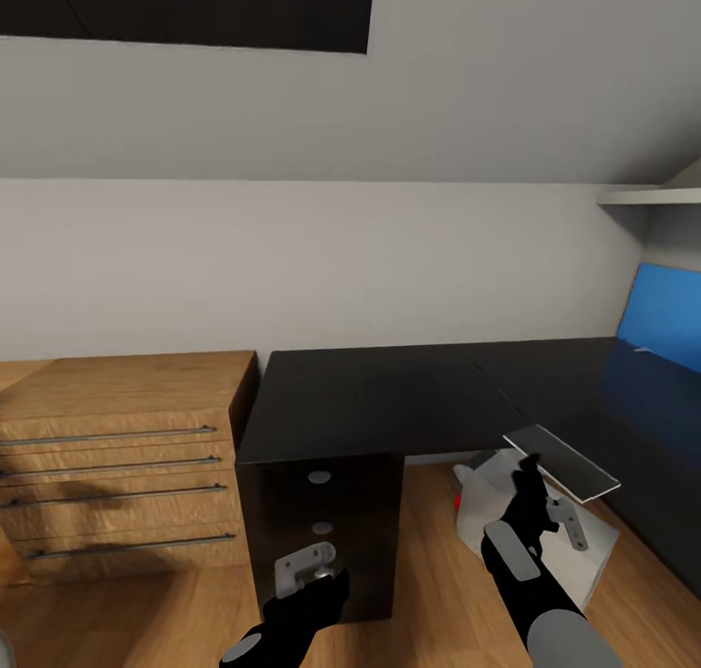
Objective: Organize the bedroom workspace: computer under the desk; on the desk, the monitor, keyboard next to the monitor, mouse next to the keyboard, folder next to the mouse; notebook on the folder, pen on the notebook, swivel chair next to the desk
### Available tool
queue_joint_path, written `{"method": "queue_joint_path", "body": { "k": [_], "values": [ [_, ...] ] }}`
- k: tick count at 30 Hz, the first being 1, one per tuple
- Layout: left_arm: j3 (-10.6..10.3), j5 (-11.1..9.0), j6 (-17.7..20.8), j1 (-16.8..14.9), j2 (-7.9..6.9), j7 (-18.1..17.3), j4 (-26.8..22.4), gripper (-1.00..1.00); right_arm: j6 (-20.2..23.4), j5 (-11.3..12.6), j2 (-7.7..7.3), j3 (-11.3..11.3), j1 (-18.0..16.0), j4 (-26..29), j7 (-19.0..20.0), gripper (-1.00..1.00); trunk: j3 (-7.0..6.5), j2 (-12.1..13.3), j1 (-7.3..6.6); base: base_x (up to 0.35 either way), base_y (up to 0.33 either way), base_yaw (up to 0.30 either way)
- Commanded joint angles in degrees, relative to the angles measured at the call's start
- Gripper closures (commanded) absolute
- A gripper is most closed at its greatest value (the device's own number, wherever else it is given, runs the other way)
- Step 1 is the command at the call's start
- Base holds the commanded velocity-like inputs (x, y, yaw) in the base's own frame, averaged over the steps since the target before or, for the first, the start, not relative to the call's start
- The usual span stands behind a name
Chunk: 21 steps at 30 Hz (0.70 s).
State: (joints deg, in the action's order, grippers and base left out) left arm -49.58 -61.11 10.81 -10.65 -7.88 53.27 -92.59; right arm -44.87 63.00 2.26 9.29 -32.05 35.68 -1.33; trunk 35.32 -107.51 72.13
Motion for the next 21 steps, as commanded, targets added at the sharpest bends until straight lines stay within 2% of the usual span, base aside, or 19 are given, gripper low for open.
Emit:
{"method": "queue_joint_path", "body": {
  "k": [1,21],
  "values": [
    [-0.1,-0.1,0.3,-0.1,-0.03,0.3,0.0,-1.0,0.0,-0.1,-0.03,0.2,0.0,0.0,-0.2,-1.0,0.06,0.0,0.0,0.011,-0.01,0.0],
    [-0.1,-0.1,0.2,-0.1,-0.08,0.4,0.0,-1.0,0.3,-0.1,-0.1,0.2,0.0,0.0,-0.2,-1.0,0.06,0.0,0.0,0.039,-0.031,0.0]
  ]
}}
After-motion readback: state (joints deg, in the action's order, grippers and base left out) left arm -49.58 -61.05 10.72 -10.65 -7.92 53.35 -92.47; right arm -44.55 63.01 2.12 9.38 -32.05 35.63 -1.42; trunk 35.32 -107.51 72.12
